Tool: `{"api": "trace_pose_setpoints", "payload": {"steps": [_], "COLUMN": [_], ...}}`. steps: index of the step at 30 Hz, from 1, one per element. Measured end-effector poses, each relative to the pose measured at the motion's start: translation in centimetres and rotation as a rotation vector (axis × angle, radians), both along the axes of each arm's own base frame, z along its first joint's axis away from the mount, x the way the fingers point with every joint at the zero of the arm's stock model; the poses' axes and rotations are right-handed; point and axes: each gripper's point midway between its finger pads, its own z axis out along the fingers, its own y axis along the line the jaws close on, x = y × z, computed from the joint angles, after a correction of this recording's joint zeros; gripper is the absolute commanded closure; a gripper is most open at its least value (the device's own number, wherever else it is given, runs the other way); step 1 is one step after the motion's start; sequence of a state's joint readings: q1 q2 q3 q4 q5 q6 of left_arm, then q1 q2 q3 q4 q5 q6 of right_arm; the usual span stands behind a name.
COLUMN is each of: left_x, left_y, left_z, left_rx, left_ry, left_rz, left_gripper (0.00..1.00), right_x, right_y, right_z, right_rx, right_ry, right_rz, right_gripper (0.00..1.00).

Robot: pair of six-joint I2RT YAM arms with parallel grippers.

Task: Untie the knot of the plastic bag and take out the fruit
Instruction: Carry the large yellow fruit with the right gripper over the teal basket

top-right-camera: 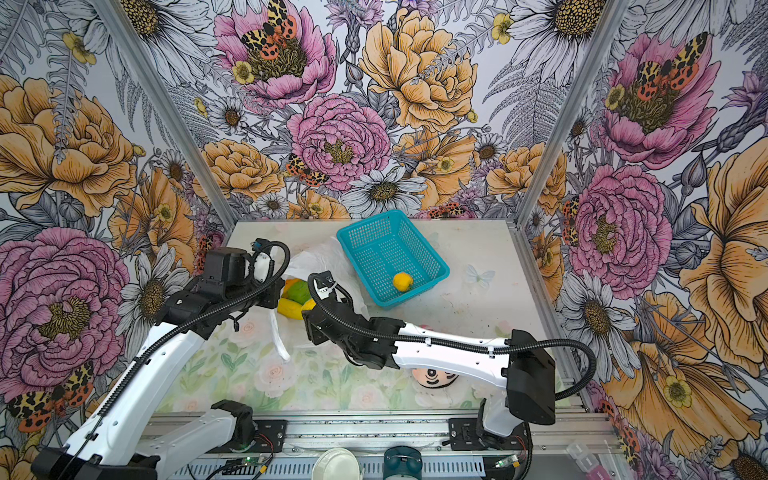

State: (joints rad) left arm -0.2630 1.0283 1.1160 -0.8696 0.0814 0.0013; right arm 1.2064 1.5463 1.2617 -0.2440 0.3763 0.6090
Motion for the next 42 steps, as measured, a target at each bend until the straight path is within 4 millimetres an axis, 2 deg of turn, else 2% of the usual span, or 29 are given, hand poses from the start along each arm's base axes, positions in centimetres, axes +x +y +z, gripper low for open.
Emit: {"api": "trace_pose_setpoints", "payload": {"steps": [4,8,12,14,16,24,28,31,33,37,40,42], "left_x": [0.1,0.1,0.2,0.2,0.3,0.3,0.5,0.6,0.6,0.6,0.6,0.5], "left_y": [-0.1,-0.2,-0.6,-0.7,-0.6,-0.6,-0.4,-0.2,-0.2,-0.3,-0.5,-0.5], "left_z": [-0.2,-0.5,-0.9,-1.1,-1.2,-1.3,-1.5,-1.7,-1.7,-1.7,-1.7,-1.7], "left_rx": [0.0,-0.003,-0.018,-0.022,-0.023,-0.033,-0.036,-0.037,-0.038,-0.041,-0.048,-0.049], "left_ry": [0.006,0.019,0.039,0.046,0.05,0.057,0.065,0.072,0.073,0.074,0.075,0.075], "left_rz": [-0.002,-0.008,-0.023,-0.024,-0.022,-0.026,-0.017,-0.012,-0.012,-0.016,-0.023,-0.024], "left_gripper": [1.0,1.0,1.0,1.0,1.0,1.0,1.0,1.0,1.0,1.0,1.0,1.0], "right_x": [-1.3,-2.3,-0.3,1.2,1.9,3.9,5.2,6.2,7.1,10.7,13.0,14.7], "right_y": [-1.4,-4.0,-7.6,-9.1,-9.5,-9.5,-9.9,-10.7,-11.6,-15.8,-18.8,-20.4], "right_z": [3.0,6.6,7.9,7.6,7.2,5.0,3.8,3.6,3.7,3.2,2.1,0.6], "right_rx": [0.07,0.174,0.243,0.246,0.244,0.23,0.223,0.23,0.238,0.234,0.21,0.184], "right_ry": [-0.012,-0.019,-0.012,-0.01,0.004,0.078,0.119,0.131,0.133,0.12,0.118,0.132], "right_rz": [0.04,0.074,0.018,-0.033,-0.047,-0.038,-0.048,-0.059,-0.079,-0.203,-0.288,-0.336], "right_gripper": [0.67,0.69,0.67,0.67,0.67,0.68,0.69,0.71,0.7,0.67,0.67,0.67]}}
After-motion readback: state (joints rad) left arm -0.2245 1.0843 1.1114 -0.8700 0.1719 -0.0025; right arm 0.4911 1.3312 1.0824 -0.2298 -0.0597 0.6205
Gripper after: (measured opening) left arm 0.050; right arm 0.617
